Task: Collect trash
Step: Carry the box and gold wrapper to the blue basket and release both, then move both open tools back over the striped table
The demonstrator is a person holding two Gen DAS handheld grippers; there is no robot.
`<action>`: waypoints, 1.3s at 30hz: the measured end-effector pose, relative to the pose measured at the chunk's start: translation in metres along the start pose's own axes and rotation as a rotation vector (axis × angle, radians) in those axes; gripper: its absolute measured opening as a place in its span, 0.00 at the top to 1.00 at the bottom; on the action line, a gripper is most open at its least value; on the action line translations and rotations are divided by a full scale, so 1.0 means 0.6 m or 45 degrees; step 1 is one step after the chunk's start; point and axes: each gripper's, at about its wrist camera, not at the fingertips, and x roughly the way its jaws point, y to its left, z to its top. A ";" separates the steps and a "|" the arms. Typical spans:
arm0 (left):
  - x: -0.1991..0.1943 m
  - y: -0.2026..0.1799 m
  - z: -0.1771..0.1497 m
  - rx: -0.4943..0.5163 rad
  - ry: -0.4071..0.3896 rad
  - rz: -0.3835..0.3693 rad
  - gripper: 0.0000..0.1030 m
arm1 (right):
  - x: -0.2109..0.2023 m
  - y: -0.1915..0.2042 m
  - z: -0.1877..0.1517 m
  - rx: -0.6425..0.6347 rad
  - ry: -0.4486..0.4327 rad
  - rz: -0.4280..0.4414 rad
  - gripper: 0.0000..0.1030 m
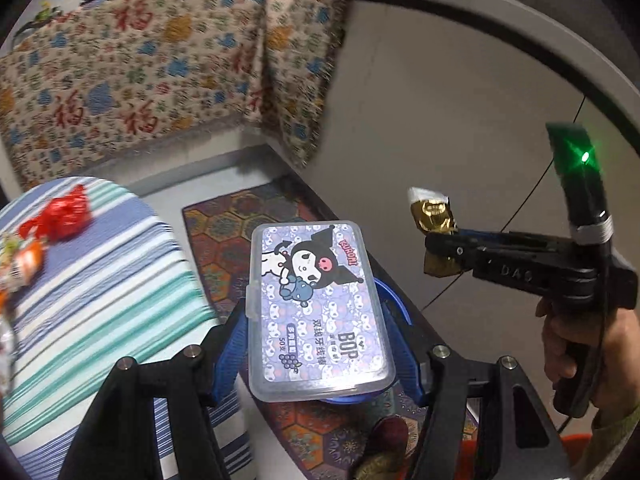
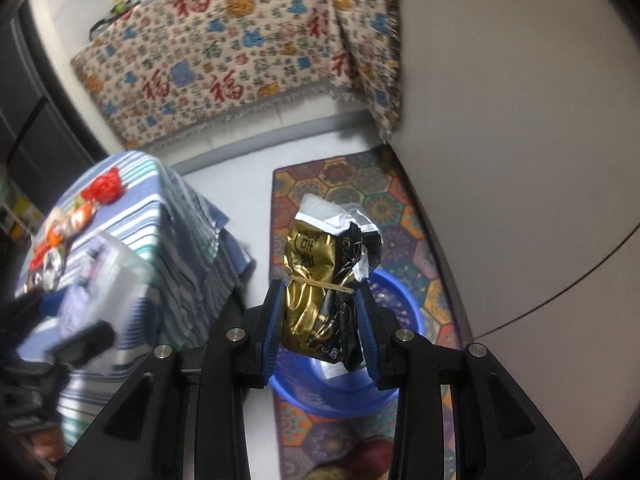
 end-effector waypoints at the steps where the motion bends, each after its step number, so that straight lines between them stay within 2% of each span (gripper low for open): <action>1: 0.017 -0.007 0.001 0.002 0.014 -0.006 0.37 | 0.002 -0.007 0.001 0.006 0.002 0.001 0.66; 6: 0.070 -0.023 0.003 -0.004 0.058 -0.018 0.37 | 0.023 -0.029 0.008 0.036 0.029 0.012 0.65; 20: 0.137 -0.051 0.004 0.028 0.099 -0.022 0.36 | 0.040 -0.055 0.007 0.127 0.042 0.059 0.64; 22: 0.150 -0.054 0.003 0.047 0.095 -0.012 0.36 | 0.044 -0.058 0.008 0.141 0.040 0.066 0.60; 26: 0.185 -0.057 0.002 0.056 0.116 -0.004 0.28 | 0.038 -0.072 0.010 0.211 -0.009 0.075 0.37; 29: 0.205 -0.052 0.004 0.015 0.133 -0.029 0.28 | 0.015 -0.087 0.012 0.262 -0.075 0.036 0.34; 33: 0.175 -0.048 0.011 -0.022 0.076 -0.042 0.28 | -0.027 -0.096 0.016 0.275 -0.200 -0.039 0.24; 39: 0.034 -0.032 0.008 -0.029 -0.087 -0.051 0.28 | -0.074 -0.069 0.023 0.195 -0.354 -0.169 0.10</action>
